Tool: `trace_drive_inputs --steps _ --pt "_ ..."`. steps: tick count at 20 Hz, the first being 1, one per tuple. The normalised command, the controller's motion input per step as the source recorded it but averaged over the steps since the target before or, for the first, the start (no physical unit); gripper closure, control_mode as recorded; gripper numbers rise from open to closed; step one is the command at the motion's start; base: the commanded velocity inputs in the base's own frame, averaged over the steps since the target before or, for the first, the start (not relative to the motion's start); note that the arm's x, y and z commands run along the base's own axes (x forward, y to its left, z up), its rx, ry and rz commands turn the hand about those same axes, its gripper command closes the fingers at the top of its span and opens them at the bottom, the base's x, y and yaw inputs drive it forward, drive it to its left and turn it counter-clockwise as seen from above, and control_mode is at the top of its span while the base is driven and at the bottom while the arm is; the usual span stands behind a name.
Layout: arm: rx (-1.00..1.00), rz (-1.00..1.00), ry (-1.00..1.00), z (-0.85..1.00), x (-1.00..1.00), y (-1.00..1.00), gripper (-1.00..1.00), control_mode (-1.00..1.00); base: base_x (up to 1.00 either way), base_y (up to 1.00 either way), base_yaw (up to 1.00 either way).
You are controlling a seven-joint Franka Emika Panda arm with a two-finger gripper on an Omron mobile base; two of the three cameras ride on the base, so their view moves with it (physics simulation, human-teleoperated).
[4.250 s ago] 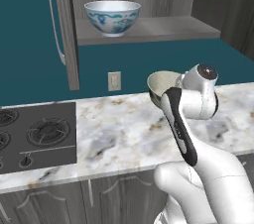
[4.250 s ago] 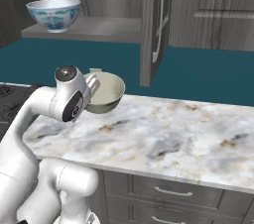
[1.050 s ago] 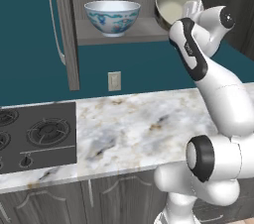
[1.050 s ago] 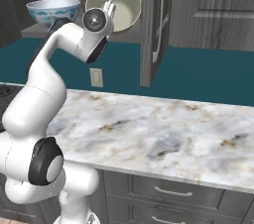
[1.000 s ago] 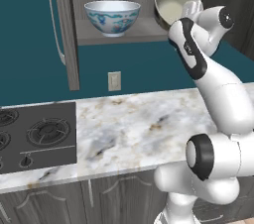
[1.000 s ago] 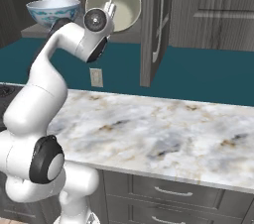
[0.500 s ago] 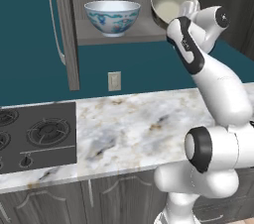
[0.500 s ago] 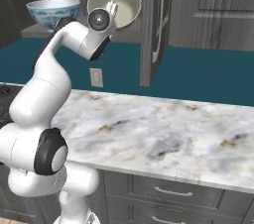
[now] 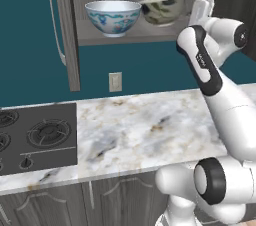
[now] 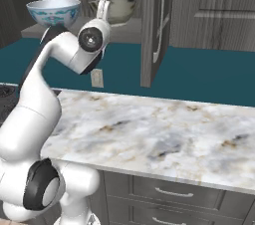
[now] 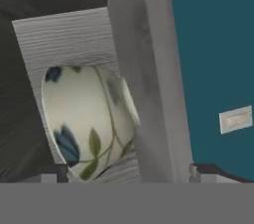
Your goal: Open the cabinet. Pick the bowls from the counter and place them in the cabinet. Then close the cabinet.
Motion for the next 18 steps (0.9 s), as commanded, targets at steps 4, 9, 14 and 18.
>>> trace_drive_inputs --steps 4,9,14,18 --pt "-0.06 0.00 -0.29 0.18 -0.47 0.00 -1.00 -1.00 0.00 0.00 0.00" --pt "-0.01 0.00 -0.09 0.54 -0.88 -0.04 -1.00 -1.00 0.00 0.00 0.00" --pt "0.00 -0.01 0.04 0.56 -1.00 -0.09 -1.00 -1.00 0.00 0.00 0.00" --pt "-0.01 -0.02 0.16 0.49 -1.00 -0.17 -1.00 -1.00 0.00 0.00 0.00"
